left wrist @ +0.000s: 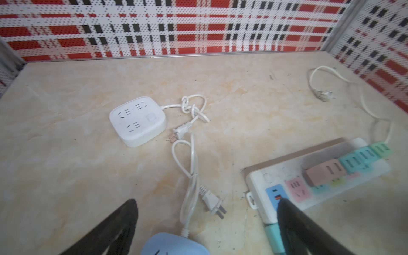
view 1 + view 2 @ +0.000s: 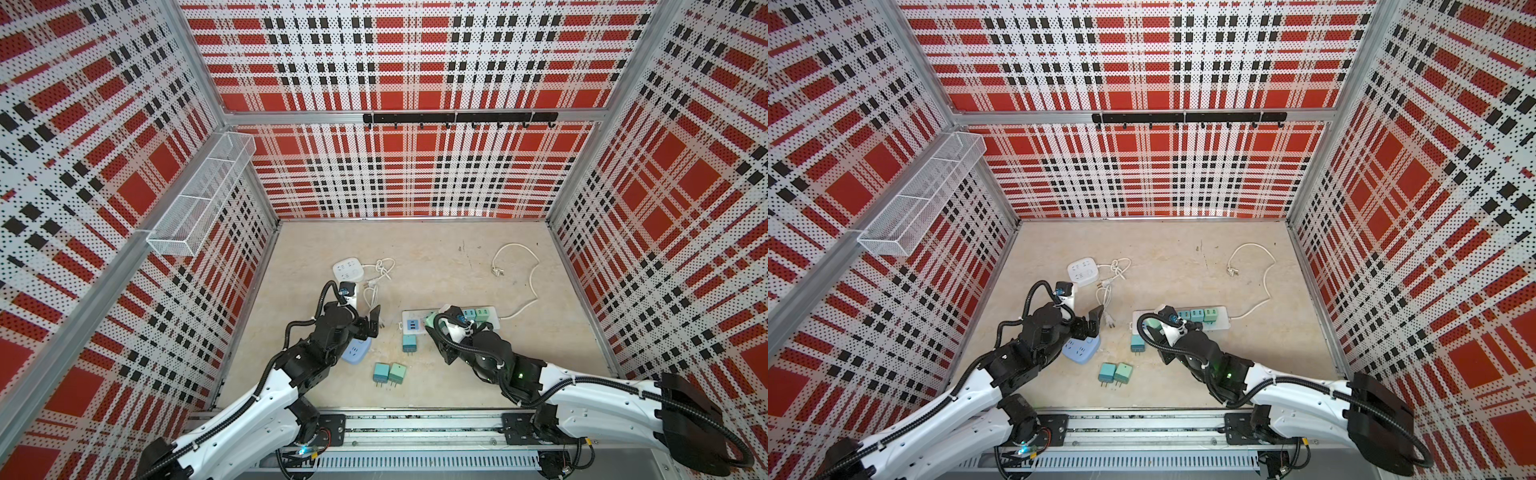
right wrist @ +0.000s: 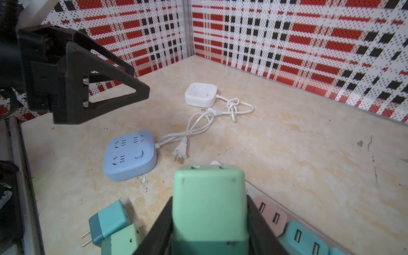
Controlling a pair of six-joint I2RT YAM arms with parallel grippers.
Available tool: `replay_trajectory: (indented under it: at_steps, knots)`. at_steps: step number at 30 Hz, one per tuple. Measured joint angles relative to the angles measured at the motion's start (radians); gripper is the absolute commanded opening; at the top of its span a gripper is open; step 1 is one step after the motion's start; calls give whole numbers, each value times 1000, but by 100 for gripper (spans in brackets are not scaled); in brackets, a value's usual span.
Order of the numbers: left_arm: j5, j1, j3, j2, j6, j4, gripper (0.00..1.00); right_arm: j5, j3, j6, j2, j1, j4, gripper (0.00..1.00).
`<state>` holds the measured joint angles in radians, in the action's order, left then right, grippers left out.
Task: Insert plugs into power strip
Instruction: Pick up the plug from the bottom-center of the table.
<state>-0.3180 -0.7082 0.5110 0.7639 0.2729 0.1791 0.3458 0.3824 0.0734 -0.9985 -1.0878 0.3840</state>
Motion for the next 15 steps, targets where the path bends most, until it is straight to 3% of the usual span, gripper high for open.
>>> replay_trajectory:
  at_steps: [7, 15]
  knots:
    - [38, -188, 77, -35, 37, 33, 94, 10, -72, -133, 79, 0, 116, 0]
    - [103, -372, 154, 45, 51, 34, 92, -54, -179, -307, 105, 0, 302, 0]
